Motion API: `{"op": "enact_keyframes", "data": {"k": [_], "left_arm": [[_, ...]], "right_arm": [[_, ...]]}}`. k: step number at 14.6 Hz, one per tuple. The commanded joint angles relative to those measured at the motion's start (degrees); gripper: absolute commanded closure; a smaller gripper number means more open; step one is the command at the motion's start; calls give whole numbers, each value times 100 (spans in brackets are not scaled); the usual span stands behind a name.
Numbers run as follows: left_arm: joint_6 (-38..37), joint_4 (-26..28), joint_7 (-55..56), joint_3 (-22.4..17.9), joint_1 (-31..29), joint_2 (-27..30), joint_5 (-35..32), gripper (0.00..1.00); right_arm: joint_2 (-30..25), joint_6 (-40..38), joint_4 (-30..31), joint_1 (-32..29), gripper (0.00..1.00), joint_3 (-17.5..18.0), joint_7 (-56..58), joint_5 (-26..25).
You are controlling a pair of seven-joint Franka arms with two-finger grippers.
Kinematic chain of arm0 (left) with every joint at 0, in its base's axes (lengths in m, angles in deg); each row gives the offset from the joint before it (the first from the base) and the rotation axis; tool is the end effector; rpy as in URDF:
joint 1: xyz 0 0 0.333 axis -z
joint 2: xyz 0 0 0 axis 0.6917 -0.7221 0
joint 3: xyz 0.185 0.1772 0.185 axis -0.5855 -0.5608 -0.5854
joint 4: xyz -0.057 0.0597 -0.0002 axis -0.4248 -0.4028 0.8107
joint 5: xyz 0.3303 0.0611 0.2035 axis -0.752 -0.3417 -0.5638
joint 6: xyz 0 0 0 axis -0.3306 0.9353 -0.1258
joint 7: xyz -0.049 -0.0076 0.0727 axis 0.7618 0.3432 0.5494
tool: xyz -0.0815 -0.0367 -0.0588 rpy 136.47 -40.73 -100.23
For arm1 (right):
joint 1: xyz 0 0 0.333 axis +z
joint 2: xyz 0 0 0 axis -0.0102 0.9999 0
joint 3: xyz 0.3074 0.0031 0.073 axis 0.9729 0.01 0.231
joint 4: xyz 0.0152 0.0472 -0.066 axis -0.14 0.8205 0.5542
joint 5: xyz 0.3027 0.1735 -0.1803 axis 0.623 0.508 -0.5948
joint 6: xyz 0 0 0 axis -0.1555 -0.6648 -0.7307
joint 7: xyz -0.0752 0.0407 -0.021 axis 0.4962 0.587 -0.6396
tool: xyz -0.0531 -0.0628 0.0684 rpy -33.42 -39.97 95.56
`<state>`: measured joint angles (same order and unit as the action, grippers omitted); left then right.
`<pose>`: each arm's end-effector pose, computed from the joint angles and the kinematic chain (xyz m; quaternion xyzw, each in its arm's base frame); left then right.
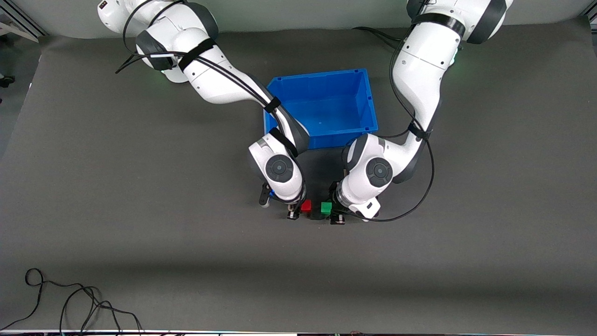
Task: Attach green and red cubes to black cube
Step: 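Open the left gripper and lift it away from the green cube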
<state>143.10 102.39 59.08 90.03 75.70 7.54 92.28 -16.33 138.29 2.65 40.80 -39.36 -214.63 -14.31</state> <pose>0.6195 -0.3847 0.1988 0.6917 0.7046 -0.0862 0.1326 0.6065 0.4824 0.1691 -0.6075 0.7930 0.0165 0.0428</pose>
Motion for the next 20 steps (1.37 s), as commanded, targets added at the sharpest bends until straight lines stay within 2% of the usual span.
{"op": "enact_keyframes", "data": {"k": [1, 3, 10, 11, 12, 13, 14, 15, 17, 20], "left_arm": [[-283, 5, -5, -300, -108, 197, -349, 0], [-976, 5, -556, -415, -388, 452, -640, 0], [-3394, 57, -4114, -424, -1873, 1673, -685, 0], [-3719, 66, -4615, -433, -2023, 1875, -815, 0], [-4044, 66, -5029, -433, -2216, 2051, -956, 0], [-4343, 66, -5459, -424, -2392, 2244, -1044, 0], [-4624, 66, -5916, -433, -2515, 2438, -1054, 0], [-4880, 58, -6347, -433, -2647, 2614, -1089, 0], [-5302, 5, -7104, -433, -2806, 2956, -1360, 0], [-5532, -21, -8324, -442, -2868, 3378, -1650, 0]], "right_arm": [[156, -23, -223, 71, 100, -20, -218, -149], [138, -32, -223, 71, 100, -20, -209, -149], [94, -40, -223, 54, 100, -12, -165, -140], [86, -40, -231, 36, 78, -20, -165, -140], [86, -40, -240, 36, 51, -20, -165, -149], [77, -32, -249, 45, 14, -29, -139, -166], [77, -32, -249, 62, 0, -12, 53, -323], [68, -32, -249, 62, 0, 6, 185, -490], [16, -32, -258, 54, 0, 15, 221, -518], [-431, -49, -223, -34, 0, 15, 475, -500]]}}
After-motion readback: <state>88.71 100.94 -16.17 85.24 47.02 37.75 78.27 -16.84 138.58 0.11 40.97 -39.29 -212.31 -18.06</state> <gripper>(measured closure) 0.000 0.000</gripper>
